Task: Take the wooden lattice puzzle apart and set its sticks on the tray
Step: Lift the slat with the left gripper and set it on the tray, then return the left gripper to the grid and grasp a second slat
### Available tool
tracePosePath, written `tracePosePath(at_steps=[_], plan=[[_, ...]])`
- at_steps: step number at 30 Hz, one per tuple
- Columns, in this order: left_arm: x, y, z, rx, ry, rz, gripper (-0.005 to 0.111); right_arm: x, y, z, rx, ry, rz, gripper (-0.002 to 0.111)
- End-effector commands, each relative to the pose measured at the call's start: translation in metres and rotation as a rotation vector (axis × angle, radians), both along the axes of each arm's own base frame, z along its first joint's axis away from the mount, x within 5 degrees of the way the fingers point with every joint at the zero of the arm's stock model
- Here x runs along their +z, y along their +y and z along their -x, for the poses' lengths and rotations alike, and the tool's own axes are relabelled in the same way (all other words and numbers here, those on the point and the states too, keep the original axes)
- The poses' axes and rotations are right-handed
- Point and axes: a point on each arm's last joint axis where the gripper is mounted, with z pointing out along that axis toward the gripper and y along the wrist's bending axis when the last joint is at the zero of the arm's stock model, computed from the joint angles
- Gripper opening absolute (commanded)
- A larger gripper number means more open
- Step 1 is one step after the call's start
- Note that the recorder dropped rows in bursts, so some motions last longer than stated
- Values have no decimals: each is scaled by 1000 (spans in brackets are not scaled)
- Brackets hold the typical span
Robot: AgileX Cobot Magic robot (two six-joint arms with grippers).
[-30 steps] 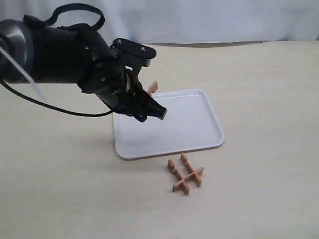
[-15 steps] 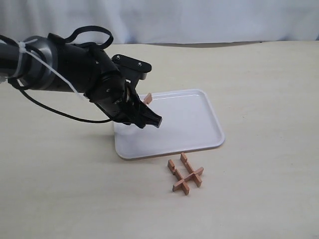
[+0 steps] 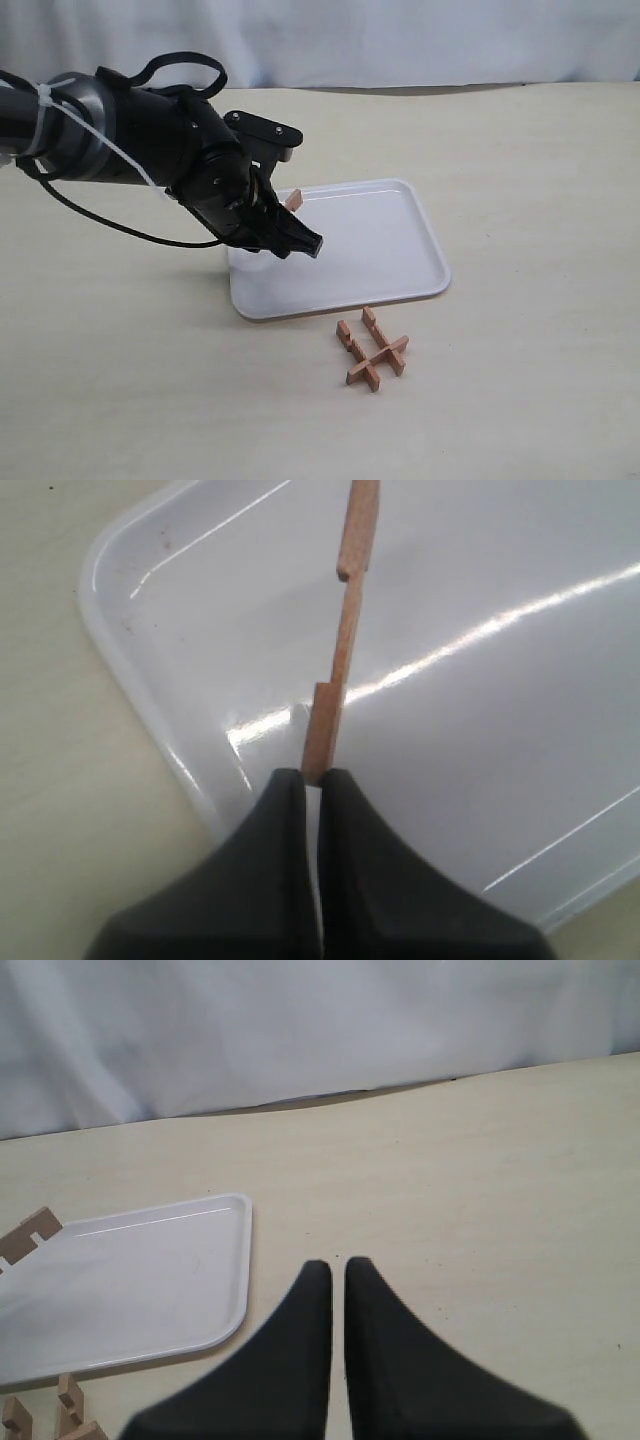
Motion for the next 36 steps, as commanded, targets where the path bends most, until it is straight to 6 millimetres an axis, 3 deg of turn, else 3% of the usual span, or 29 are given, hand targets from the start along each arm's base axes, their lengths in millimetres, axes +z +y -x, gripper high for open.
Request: tracePosePath(at_steps=[1, 10, 13, 18, 21, 29, 36], plan=[[0, 1, -2, 11, 0, 2, 0, -1, -1, -1, -8, -1, 0, 5], [0, 0, -2, 9, -1, 3, 2, -1, -1, -1, -8, -1, 0, 5], [-1, 0, -2, 7, 0, 1, 17, -1, -1, -1, -8, -1, 0, 5], [-1, 0, -2, 6, -1, 2, 52, -1, -1, -1, -8, -1, 0, 5], [2, 1, -2, 15, 3, 8, 61, -1, -1, -1, -8, -1, 0, 5], [50, -6, 14, -33, -70, 79, 61, -1, -1, -1, -8, -1, 0, 5], [68, -48, 63, -260, -107, 87, 61, -1, -1, -1, -8, -1, 0, 5]])
